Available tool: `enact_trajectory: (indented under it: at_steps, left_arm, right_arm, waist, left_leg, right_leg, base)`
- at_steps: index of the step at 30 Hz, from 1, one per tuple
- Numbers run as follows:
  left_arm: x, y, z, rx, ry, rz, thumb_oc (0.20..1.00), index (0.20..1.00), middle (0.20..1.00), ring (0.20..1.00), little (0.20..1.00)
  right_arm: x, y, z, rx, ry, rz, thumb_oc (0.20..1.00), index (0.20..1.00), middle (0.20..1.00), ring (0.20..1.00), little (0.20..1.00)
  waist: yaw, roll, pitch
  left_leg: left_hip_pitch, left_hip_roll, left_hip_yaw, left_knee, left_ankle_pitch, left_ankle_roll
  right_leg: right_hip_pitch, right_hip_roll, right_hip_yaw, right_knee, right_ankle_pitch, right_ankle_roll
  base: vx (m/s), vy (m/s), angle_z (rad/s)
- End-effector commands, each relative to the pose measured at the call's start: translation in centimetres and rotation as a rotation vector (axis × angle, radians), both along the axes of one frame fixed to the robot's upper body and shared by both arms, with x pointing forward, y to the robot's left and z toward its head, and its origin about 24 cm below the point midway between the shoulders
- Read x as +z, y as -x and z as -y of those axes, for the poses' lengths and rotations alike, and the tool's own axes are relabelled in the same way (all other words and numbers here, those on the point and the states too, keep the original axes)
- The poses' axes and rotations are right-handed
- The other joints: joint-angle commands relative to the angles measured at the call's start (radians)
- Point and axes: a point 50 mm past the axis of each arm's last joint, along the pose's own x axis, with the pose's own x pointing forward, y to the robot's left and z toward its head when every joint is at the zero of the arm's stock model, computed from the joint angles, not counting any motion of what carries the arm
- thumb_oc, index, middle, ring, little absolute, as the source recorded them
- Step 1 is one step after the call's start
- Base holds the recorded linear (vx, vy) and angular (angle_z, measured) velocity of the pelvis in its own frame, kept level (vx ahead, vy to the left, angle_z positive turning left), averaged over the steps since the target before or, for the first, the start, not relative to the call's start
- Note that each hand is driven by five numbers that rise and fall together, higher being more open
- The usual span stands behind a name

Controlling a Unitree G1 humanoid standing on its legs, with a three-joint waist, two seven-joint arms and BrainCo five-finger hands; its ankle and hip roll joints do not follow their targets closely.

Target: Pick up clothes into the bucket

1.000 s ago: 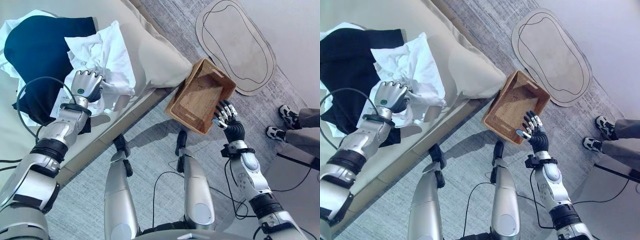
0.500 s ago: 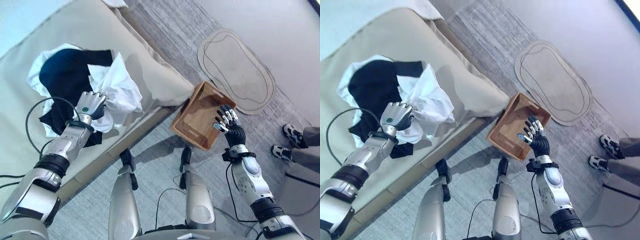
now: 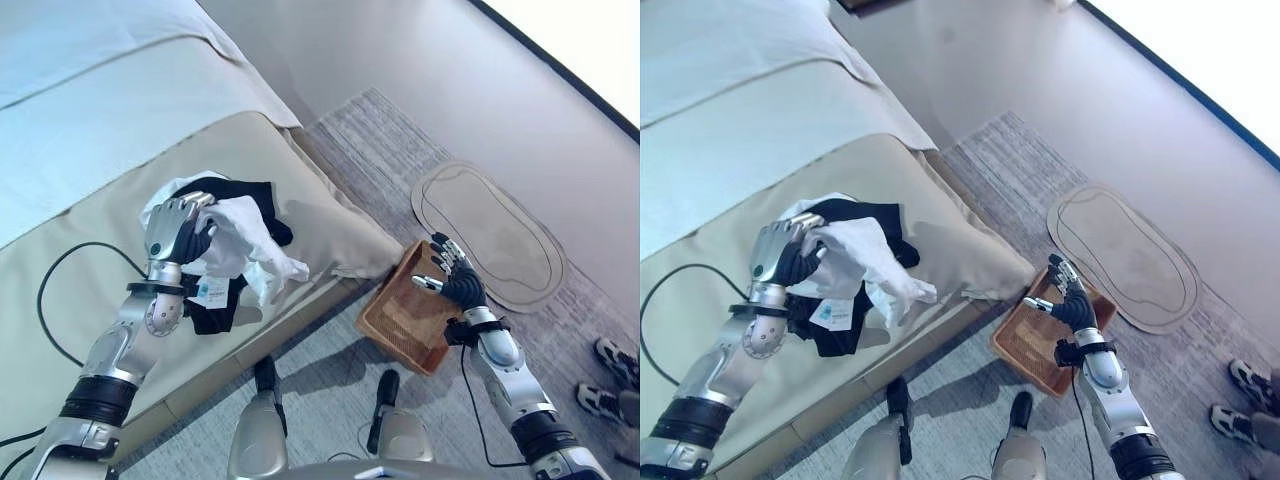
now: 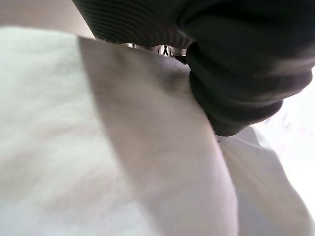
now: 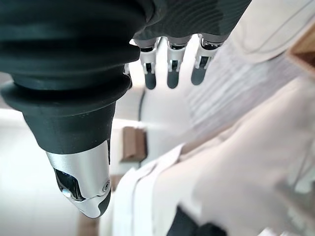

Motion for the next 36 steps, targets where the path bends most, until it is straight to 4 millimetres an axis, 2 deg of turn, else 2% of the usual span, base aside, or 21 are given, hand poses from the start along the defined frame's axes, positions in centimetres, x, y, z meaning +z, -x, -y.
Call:
enact_trajectory:
  at_steps: [1, 3, 5, 6, 7, 8, 9, 11, 13, 14, 16, 17, 19, 20, 29, 35, 36]
  left_arm:
    - [3.3, -0.1, 0.5, -0.116, 0.146, 0.11, 0.2, 0.2, 0.2, 0.2, 0.2]
    - [4.8, 0.2, 1.9, -0.244, 0.217, 0.121, 0.2, 0.2, 0.2, 0.2, 0.2]
    - [5.0, 0.3, 2.3, -0.278, 0.239, 0.114, 0.2, 0.2, 0.2, 0.2, 0.2]
    - [5.5, 0.5, 3.4, -0.369, 0.313, 0.11, 0.2, 0.2, 0.2, 0.2, 0.2]
    - [5.5, 0.6, 4.0, -0.413, 0.354, 0.098, 0.2, 0.2, 0.2, 0.2, 0.2]
    - [5.5, 0.6, 3.9, -0.415, 0.356, 0.097, 0.2, 0.2, 0.2, 0.2, 0.2]
    - [5.6, 0.6, 4.9, -0.492, 0.44, 0.072, 0.2, 0.2, 0.2, 0.2, 0.2]
    - [5.6, 0.7, 5.3, -0.524, 0.461, 0.058, 0.2, 0.2, 0.2, 0.2, 0.2]
    - [5.6, 1.0, 7.0, -0.636, 0.51, 0.016, 0.2, 0.2, 0.2, 0.2, 0.2]
    - [5.7, 1.0, 7.0, -0.636, 0.51, 0.015, 0.2, 0.2, 0.2, 0.2, 0.2]
    - [5.8, 1.2, 7.8, -0.693, 0.535, -0.001, 0.2, 0.2, 0.2, 0.2, 0.2]
    - [6.0, 1.4, 8.7, -0.761, 0.574, -0.023, 0.2, 0.2, 0.2, 0.2, 0.2]
    - [6.1, 1.6, 8.9, -0.776, 0.582, -0.024, 0.2, 0.2, 0.2, 0.2, 0.2]
    - [6.1, 1.8, 9.7, -0.819, 0.605, -0.044, 0.2, 0.2, 0.2, 0.2, 0.2]
    - [5.1, 1.9, 11.7, -0.87, 0.642, -0.117, 0.2, 0.2, 0.2, 0.2, 0.2]
    - [4.0, 1.7, 12.9, -0.918, 0.717, -0.2, 0.2, 0.2, 0.2, 0.2, 0.2]
    - [4.0, 1.7, 13.1, -0.928, 0.727, -0.211, 0.2, 0.2, 0.2, 0.2, 0.2]
  right_arm:
    - [2.9, -1.1, -0.7, 0.059, 0.074, 0.13, 1.0, 1.0, 1.0, 1.0, 1.0]
    - [4.1, -1.9, -2.2, 0.156, 0.191, 0.178, 1.0, 1.0, 1.0, 1.0, 1.0]
    - [4.5, -2.1, -2.7, 0.187, 0.228, 0.194, 1.0, 1.0, 1.0, 1.0, 1.0]
    - [5.7, -2.5, -4.2, 0.263, 0.279, 0.245, 1.0, 1.0, 1.0, 1.0, 1.0]
    - [6.0, -2.7, -4.7, 0.29, 0.285, 0.257, 1.0, 1.0, 1.0, 1.0, 1.0]
    - [6.0, -2.7, -4.7, 0.291, 0.286, 0.256, 1.0, 1.0, 1.0, 1.0, 1.0]
    - [6.7, -2.9, -6.3, 0.354, 0.282, 0.285, 1.0, 1.0, 1.0, 1.0, 1.0]
    - [6.9, -2.9, -7.0, 0.382, 0.282, 0.296, 1.0, 1.0, 1.0, 1.0, 1.0]
    - [6.9, -2.9, -8.8, 0.449, 0.286, 0.302, 1.0, 1.0, 1.0, 1.0, 1.0]
    - [6.9, -2.9, -8.8, 0.449, 0.286, 0.302, 1.0, 1.0, 1.0, 1.0, 1.0]
    - [6.7, -3.0, -10.1, 0.484, 0.271, 0.295, 1.0, 1.0, 1.0, 1.0, 1.0]
    - [6.5, -3.0, -11.5, 0.524, 0.273, 0.294, 1.0, 1.0, 1.0, 1.0, 1.0]
    - [6.6, -2.9, -12.0, 0.536, 0.268, 0.298, 1.0, 1.0, 1.0, 1.0, 1.0]
    - [6.7, -2.8, -13.0, 0.561, 0.247, 0.299, 1.0, 1.0, 1.0, 1.0, 1.0]
    - [7.0, -2.2, -14.9, 0.608, 0.075, 0.27, 1.0, 1.0, 1.0, 1.0, 1.0]
    - [7.0, -2.2, -15.0, 0.604, 0.069, 0.269, 1.0, 1.0, 1.0, 1.0, 1.0]
    - [7.0, -2.2, -14.9, 0.6, 0.069, 0.271, 0.727, 0.727, 0.727, 0.727, 0.727]
  waist:
    - [0.011, 0.007, -0.057]
    - [0.022, 0.016, -0.076]
    - [0.024, 0.016, -0.084]
    - [0.029, 0.02, -0.097]
    - [0.029, 0.023, -0.103]
    - [0.029, 0.023, -0.102]
    - [0.033, 0.026, -0.116]
    - [0.034, 0.028, -0.119]
    - [0.035, 0.03, -0.13]
    - [0.034, 0.03, -0.13]
    - [0.035, 0.034, -0.139]
    - [0.037, 0.038, -0.148]
    - [0.037, 0.039, -0.151]
    - [0.036, 0.041, -0.156]
    - [0.029, 0.037, -0.159]
    - [0.025, 0.034, -0.157]
    - [0.025, 0.034, -0.157]
  left_leg:
    - [0.025, 0.009, -0.032, -0.003, -0.046, 0.009]
    - [0.06, 0.012, -0.025, -0.012, -0.054, 0.007]
    - [0.065, 0.01, -0.025, -0.017, -0.048, 0.009]
    - [0.081, 0.011, -0.022, -0.022, -0.048, 0.01]
    - [0.089, 0.01, -0.021, -0.027, -0.047, 0.011]
    - [0.091, 0.01, -0.021, -0.029, -0.046, 0.011]
    - [0.107, 0.01, -0.016, -0.04, -0.044, 0.012]
    - [0.119, 0.009, -0.014, -0.05, -0.042, 0.012]
    - [0.135, 0.01, -0.012, -0.066, -0.037, 0.012]
    - [0.136, 0.01, -0.012, -0.067, -0.036, 0.012]
    - [0.143, 0.01, -0.009, -0.072, -0.035, 0.013]
    - [0.149, 0.01, -0.008, -0.074, -0.035, 0.013]
    - [0.154, 0.011, -0.006, -0.075, -0.035, 0.013]
    - [0.158, 0.01, -0.003, -0.073, -0.037, 0.014]
    - [0.171, 0.008, 0.003, -0.078, -0.039, 0.017]
    - [0.168, 0.006, -0.002, -0.077, -0.038, 0.019]
    - [0.168, 0.006, -0.004, -0.076, -0.038, 0.019]
  right_leg:
    - [-0.062, -0.006, -0.011, 0.034, 0.053, 0.007]
    - [-0.028, 0.001, -0.015, 0.022, 0.045, 0.008]
    - [-0.025, 0.002, -0.015, 0.017, 0.049, 0.007]
    - [-0.009, 0.003, -0.016, 0.014, 0.047, 0.006]
    - [-0.005, 0.003, -0.018, 0.013, 0.046, 0.006]
    - [-0.004, 0.003, -0.018, 0.013, 0.046, 0.007]
    - [0.011, 0.002, -0.021, 0.013, 0.043, 0.008]
    - [0.02, 0.001, -0.022, 0.013, 0.041, 0.007]
    - [0.035, 0.003, -0.027, 0.008, 0.04, 0.006]
    - [0.036, 0.003, -0.028, 0.007, 0.041, 0.006]
    - [0.042, 0.005, -0.03, 0.001, 0.041, 0.005]
    - [0.047, 0.007, -0.031, -0.004, 0.042, 0.005]
    - [0.051, 0.007, -0.03, -0.006, 0.043, 0.004]
    - [0.056, 0.006, -0.03, -0.008, 0.044, 0.004]
    - [0.065, 0.005, -0.026, -0.008, 0.044, 0.003]
    - [0.064, 0.004, -0.027, -0.004, 0.044, 0.002]
    - [0.065, 0.003, -0.029, -0.003, 0.044, 0.002]
  base:
    - [0.07, -0.045, 0.12]
    - [0.04, -0.032, 0.04]
    - [0.0, 0.0, 0.0]
    - [0.05, -0.016, -0.01]
    - [0.03, -0.009, 0.01]
    - [0.0, 0.0, 0.0]
    - [0.03, -0.01, 0.0]
    - [0.02, -0.005, -0.01]
    - [0.0, 0.0, 0.0]
    - [0.0, 0.0, 0.0]
    - [0.0, 0.0, 0.0]
    - [0.03, -0.009, 0.0]
    - [0.0, 0.0, 0.0]
    - [0.0, 0.0, 0.0]
    - [0.0, 0.0, 0.0]
    - [0.0, 0.0, 0.0]
    - [0.0, 0.0, 0.0]
